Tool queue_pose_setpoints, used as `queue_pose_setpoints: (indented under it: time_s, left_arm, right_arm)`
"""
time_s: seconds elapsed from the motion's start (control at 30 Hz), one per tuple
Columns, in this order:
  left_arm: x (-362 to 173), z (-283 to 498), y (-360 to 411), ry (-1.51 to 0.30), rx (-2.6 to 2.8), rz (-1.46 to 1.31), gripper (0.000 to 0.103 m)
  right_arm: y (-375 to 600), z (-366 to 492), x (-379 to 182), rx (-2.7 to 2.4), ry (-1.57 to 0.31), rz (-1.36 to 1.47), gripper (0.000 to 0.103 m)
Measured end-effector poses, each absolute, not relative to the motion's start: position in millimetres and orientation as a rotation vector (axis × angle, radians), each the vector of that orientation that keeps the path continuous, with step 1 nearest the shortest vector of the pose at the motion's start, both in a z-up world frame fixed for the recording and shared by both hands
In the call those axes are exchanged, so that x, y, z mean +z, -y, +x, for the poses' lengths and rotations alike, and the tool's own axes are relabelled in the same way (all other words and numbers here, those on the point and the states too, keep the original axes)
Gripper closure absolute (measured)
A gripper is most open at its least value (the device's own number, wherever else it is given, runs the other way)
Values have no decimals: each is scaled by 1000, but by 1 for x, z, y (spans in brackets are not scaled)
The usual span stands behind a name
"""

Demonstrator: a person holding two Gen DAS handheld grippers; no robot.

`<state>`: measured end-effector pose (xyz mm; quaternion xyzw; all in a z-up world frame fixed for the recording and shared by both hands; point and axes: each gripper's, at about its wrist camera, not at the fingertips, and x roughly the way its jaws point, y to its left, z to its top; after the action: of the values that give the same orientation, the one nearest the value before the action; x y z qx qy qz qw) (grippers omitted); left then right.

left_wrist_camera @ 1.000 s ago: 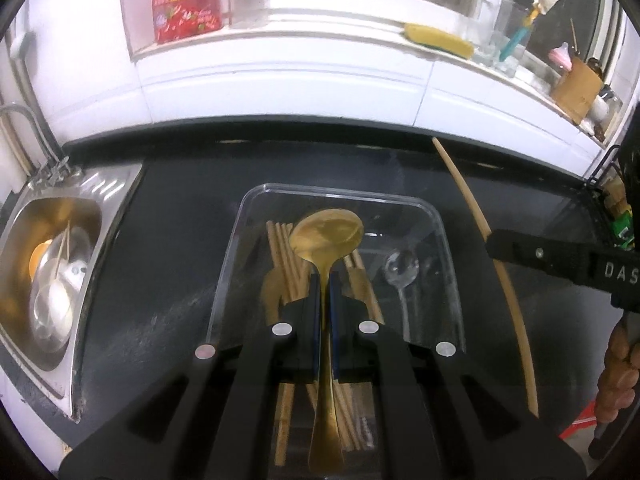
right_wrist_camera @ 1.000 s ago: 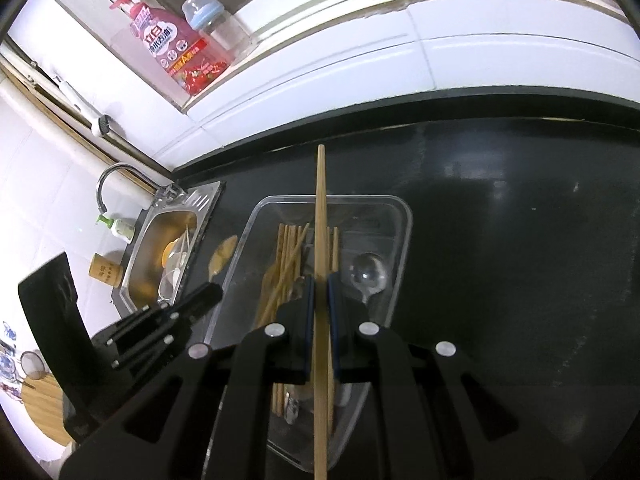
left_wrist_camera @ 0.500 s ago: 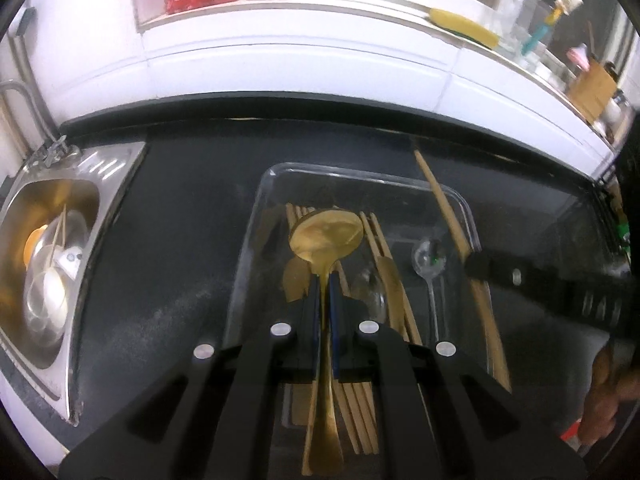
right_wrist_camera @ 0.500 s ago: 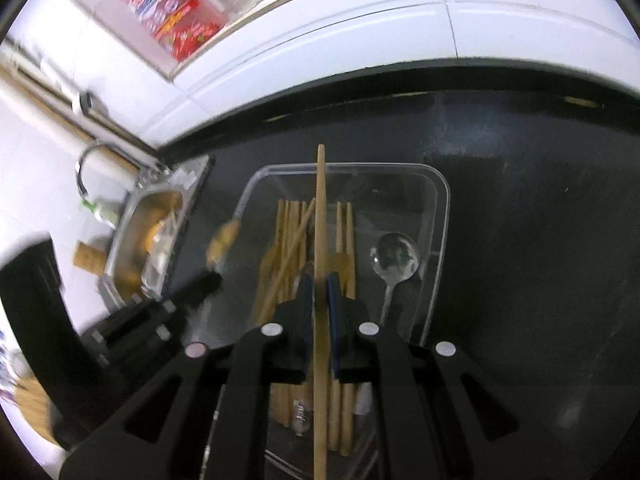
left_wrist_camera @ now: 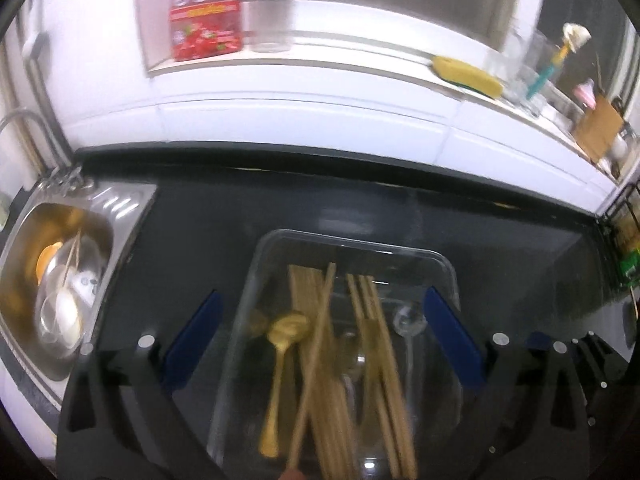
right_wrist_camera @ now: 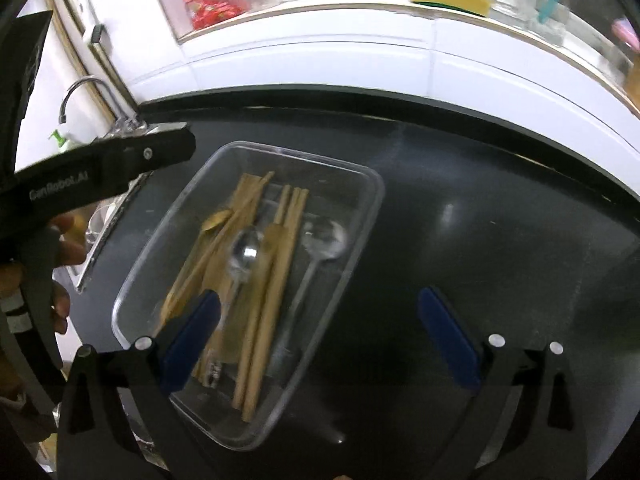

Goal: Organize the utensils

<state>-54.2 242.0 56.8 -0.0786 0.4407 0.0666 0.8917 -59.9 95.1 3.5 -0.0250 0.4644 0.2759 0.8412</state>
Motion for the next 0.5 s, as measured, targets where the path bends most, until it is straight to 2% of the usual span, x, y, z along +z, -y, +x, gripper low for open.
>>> queue_pose_setpoints:
  time_s: [0.27, 0.5]
  left_arm:
    - [51, -49, -162, -909, 141, 20, 6]
    - [46, -42, -74, -939, 58, 32, 6]
  right_arm:
    - [-13, -51, -5, 427, -1018, 5, 7]
    - [74, -53, -8, 329, -979, 9, 7]
